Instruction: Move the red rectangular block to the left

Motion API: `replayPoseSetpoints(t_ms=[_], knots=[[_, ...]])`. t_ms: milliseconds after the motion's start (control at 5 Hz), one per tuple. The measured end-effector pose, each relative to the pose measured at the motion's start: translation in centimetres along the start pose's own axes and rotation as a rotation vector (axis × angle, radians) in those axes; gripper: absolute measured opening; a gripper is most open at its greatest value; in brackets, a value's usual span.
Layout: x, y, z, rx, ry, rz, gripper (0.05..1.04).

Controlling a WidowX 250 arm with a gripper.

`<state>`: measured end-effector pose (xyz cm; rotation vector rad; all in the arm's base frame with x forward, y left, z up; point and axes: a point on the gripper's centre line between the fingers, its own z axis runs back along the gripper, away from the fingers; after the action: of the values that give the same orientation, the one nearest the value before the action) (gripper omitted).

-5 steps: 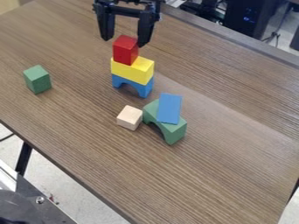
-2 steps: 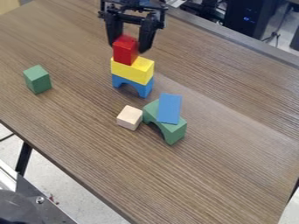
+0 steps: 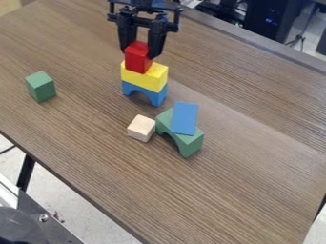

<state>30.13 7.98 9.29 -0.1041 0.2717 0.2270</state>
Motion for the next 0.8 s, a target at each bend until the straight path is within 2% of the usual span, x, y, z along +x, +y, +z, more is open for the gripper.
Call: replayPoseSetpoints(t_ms=[200,400,600,800], knots=[[-1.2,0.6,2.3,-0.005,-0.051,0.009,0.569],[-3.0,3.4,4.0,-0.005,-0.098,0.106,0.569],[-5.0,6.9,4.0,-0.010,-0.090,0.324,0.569],[-6.5,10.1,2.3,0.024,-0.033,0.581,0.568]])
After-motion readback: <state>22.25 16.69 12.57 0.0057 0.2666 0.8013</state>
